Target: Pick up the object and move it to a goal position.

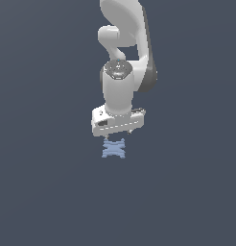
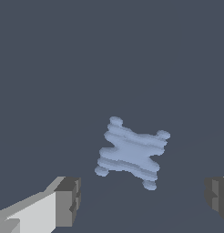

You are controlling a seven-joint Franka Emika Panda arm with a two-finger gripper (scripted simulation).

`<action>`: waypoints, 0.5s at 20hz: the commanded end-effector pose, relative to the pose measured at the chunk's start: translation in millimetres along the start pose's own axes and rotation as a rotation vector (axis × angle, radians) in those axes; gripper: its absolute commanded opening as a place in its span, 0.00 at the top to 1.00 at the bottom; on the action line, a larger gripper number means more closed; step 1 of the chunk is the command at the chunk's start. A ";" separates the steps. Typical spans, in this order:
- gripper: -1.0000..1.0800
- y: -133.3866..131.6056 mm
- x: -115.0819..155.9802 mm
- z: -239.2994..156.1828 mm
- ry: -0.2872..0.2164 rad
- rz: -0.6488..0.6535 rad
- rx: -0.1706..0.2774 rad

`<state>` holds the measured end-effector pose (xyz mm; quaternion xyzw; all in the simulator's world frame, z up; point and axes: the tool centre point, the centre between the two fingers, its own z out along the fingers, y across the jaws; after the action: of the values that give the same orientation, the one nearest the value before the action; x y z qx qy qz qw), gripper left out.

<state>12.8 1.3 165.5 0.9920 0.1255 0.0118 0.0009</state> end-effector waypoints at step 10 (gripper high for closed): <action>0.04 7.2 -4.1 26.1 -0.013 -0.312 -0.006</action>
<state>11.4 -5.7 142.8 0.9663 0.2574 0.0062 0.0060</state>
